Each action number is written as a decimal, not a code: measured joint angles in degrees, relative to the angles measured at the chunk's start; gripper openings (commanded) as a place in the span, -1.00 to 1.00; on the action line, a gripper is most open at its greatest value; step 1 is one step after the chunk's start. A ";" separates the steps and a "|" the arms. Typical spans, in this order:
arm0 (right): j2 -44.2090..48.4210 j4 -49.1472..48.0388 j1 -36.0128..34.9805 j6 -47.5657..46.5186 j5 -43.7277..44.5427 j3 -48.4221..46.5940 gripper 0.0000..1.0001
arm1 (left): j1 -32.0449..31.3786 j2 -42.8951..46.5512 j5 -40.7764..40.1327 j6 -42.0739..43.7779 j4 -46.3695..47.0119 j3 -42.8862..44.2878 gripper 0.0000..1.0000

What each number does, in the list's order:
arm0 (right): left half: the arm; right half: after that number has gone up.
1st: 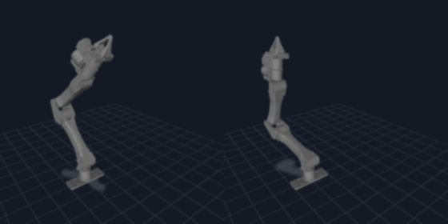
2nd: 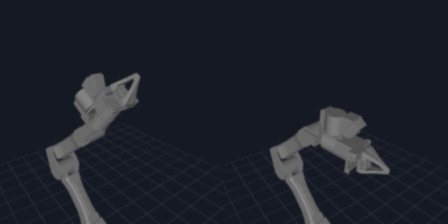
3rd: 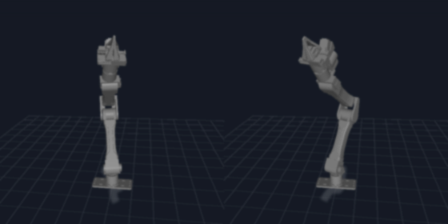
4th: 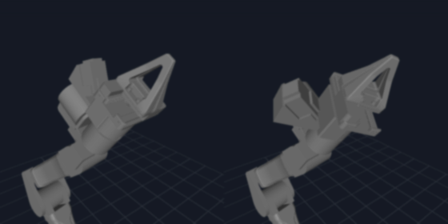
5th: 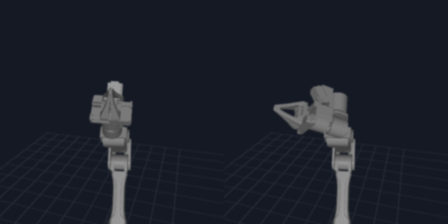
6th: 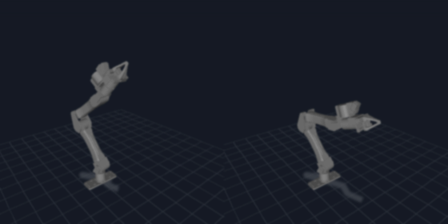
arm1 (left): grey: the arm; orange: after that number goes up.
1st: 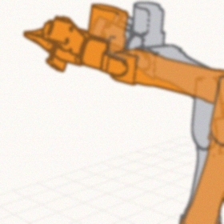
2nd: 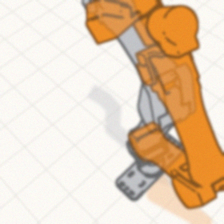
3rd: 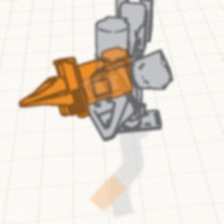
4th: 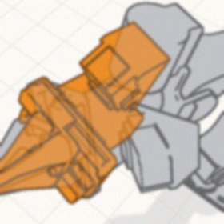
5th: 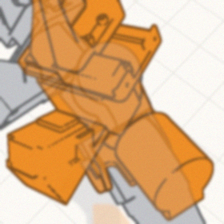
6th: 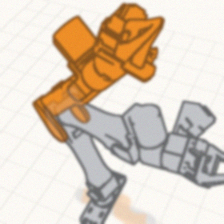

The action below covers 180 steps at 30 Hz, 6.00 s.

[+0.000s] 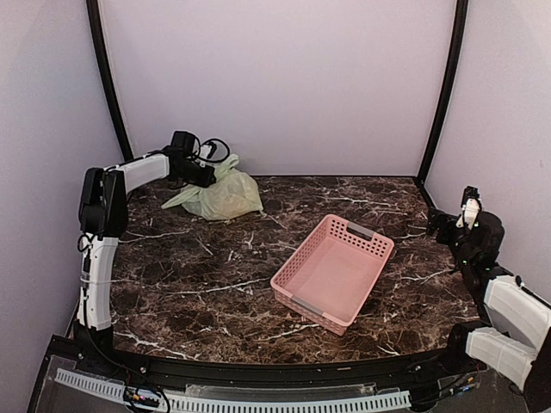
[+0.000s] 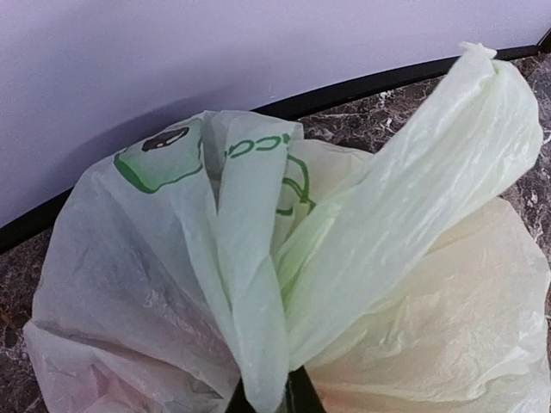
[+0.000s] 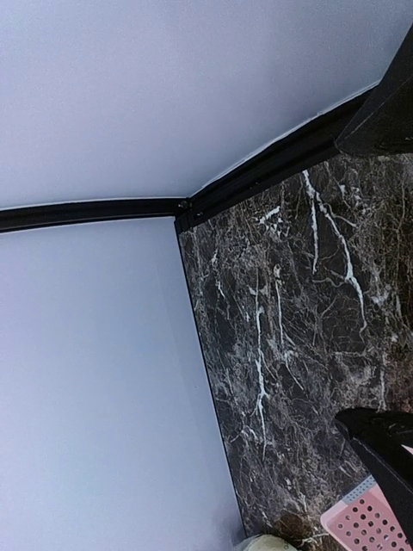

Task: Untie the knot of the plastic bag and take out the fruit
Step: Pick up the takeout bag from the corner of the board, then place the takeout bag at the corner of the board, then pick up the takeout bag from the corner of the board.

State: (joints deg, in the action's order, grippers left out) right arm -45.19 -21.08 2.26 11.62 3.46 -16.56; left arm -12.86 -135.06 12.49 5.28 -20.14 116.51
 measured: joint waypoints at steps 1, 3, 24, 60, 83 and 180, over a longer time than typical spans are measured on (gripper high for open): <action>0.22 0.07 0.00 0.00 0.20 0.04 0.97 | -0.02 0.35 0.13 0.15 0.02 -0.07 -0.98; 0.79 0.15 0.00 0.02 0.55 0.20 0.97 | -0.11 2.12 0.35 0.04 0.33 -1.33 -0.99; 3.34 0.33 0.00 -0.04 3.06 1.31 0.97 | -0.22 61.99 9.25 -5.51 13.46 -45.64 -0.99; -0.46 -2.60 0.00 -2.14 2.78 2.62 0.97 | -29.53 69.53 1.68 4.57 9.57 -70.44 -0.07; -1.62 12.00 -0.79 3.37 -6.95 -10.43 0.96 | -20.02 69.70 6.67 -11.17 -4.39 -55.56 0.91; -76.65 35.43 -65.18 -5.73 -25.33 -83.69 -1.00 | -5.29 74.36 -5.31 -3.91 -0.76 -64.52 0.87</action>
State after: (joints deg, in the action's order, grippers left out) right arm -121.84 14.35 -62.92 5.89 -21.87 -100.25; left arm -18.15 -60.71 7.18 1.37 -20.91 51.99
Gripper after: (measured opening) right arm 0.003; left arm 0.939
